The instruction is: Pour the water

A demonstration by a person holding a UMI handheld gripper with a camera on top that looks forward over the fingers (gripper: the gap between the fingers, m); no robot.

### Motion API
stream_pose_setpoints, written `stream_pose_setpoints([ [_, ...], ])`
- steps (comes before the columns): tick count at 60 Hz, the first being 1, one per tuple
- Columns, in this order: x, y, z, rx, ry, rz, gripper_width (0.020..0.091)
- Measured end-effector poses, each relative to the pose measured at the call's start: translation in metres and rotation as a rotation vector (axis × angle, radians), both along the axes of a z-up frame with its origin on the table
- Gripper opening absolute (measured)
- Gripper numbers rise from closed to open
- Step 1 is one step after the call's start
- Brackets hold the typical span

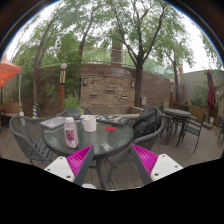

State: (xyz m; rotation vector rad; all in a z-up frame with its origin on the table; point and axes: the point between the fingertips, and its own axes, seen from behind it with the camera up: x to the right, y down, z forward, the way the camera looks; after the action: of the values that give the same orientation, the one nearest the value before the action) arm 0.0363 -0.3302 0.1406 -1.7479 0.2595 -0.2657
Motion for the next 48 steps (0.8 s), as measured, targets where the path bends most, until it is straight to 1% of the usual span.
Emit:
stream_pose_setpoints([
  [19, -0.004, 0.004, -0.004, -0.017, 0.002, 0.01, 0.0826],
  [26, -0.021, 0.017, -0.016, -0.028, 0.013, 0.041, 0.0827],
  [34, -0.061, 0.051, -0.033, -0.032, 0.031, 0.103, 0.0825],
  [42, -0.102, 0.103, -0.039, 0.027, 0.023, 0.163, 0.0822],
  [48, -0.12, 0.15, -0.046, 0.067, 0.028, 0.162, 0.0819],
])
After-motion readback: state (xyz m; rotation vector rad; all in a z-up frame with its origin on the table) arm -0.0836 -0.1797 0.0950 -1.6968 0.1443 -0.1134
